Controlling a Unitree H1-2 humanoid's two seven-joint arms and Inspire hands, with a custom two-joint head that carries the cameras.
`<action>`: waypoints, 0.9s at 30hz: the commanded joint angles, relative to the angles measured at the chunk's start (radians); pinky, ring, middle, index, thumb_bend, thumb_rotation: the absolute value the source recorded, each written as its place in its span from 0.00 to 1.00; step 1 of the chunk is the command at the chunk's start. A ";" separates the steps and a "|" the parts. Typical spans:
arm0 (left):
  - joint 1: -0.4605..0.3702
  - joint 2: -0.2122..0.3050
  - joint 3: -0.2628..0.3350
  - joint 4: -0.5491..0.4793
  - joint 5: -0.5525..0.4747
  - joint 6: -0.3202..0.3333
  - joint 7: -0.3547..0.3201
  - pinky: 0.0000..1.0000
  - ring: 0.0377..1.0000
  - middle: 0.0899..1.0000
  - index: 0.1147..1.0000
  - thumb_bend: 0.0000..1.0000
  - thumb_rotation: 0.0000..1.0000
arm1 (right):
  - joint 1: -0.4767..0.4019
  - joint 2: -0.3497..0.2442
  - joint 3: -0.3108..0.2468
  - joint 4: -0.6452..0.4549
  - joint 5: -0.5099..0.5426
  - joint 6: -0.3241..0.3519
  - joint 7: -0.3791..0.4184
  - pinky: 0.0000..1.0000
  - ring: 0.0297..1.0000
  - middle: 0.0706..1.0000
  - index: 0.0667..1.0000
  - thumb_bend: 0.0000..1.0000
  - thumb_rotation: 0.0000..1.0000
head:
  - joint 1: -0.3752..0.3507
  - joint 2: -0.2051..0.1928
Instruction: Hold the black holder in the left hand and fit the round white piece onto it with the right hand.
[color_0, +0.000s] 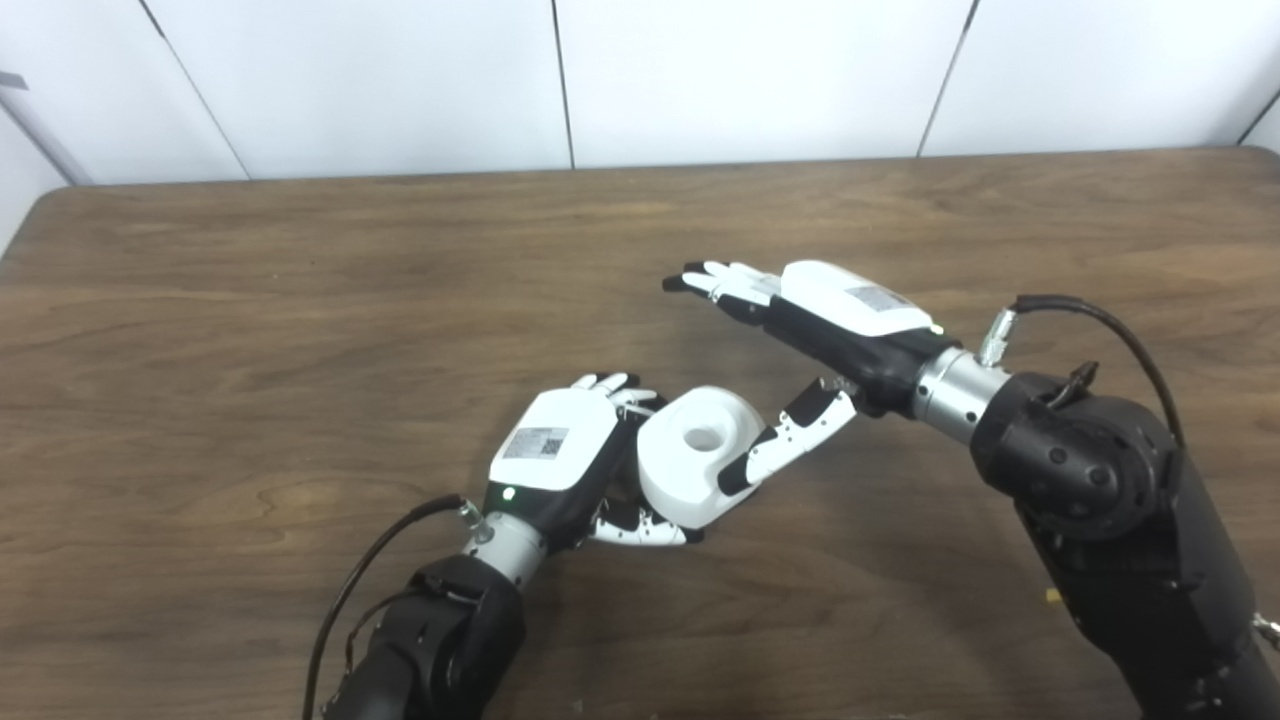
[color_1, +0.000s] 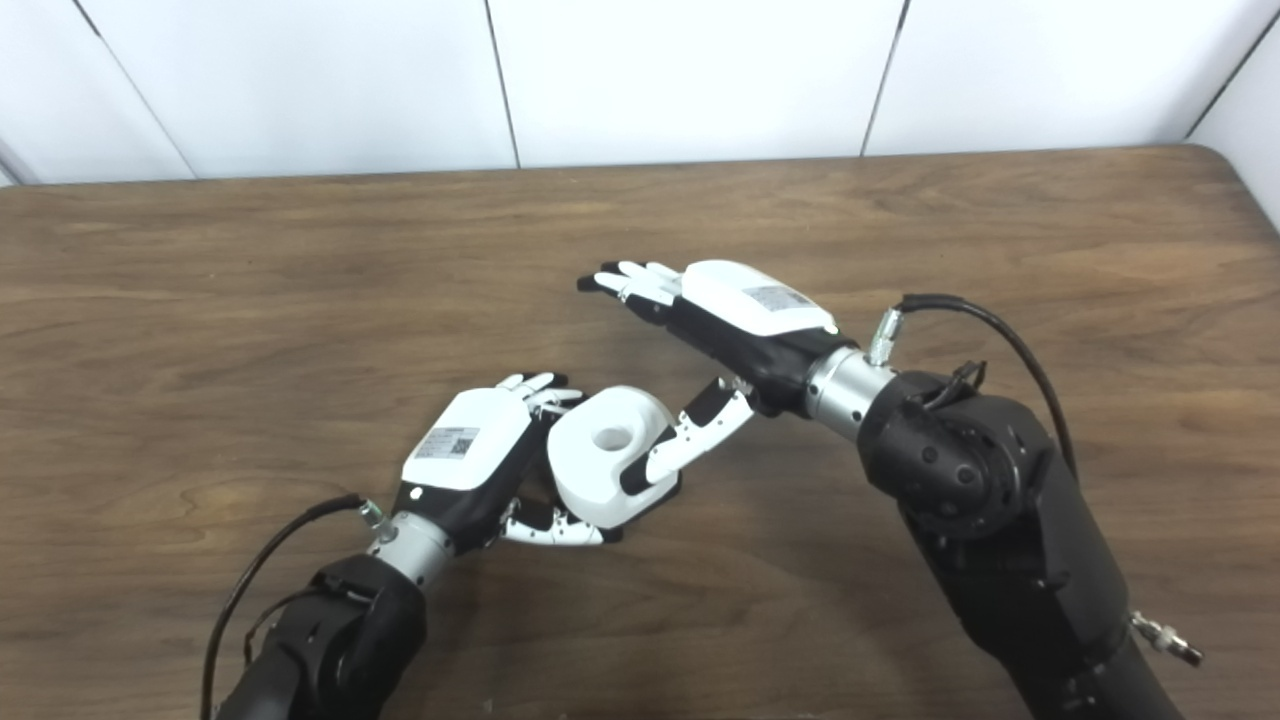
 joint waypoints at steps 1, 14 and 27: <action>0.005 0.000 -0.026 0.035 0.020 -0.004 -0.039 0.94 0.92 0.80 0.42 0.52 0.05 | -0.042 -0.011 -0.019 -0.039 0.011 0.005 -0.009 0.94 1.00 0.99 0.95 1.00 0.44 | 0.001 0.000; 0.006 0.005 -0.023 0.044 0.016 -0.003 -0.035 0.94 0.91 0.80 0.42 0.52 0.05 | -0.087 -0.052 -0.048 -0.010 0.062 0.016 -0.012 0.95 1.00 0.99 1.00 1.00 0.57 | -0.006 -0.014; 0.008 0.021 -0.007 0.016 0.020 0.027 -0.087 0.93 0.90 0.80 0.43 0.52 0.06 | -0.080 -0.081 -0.063 -0.011 0.106 0.048 -0.019 0.99 1.00 0.99 1.00 1.00 0.59 | -0.011 -0.017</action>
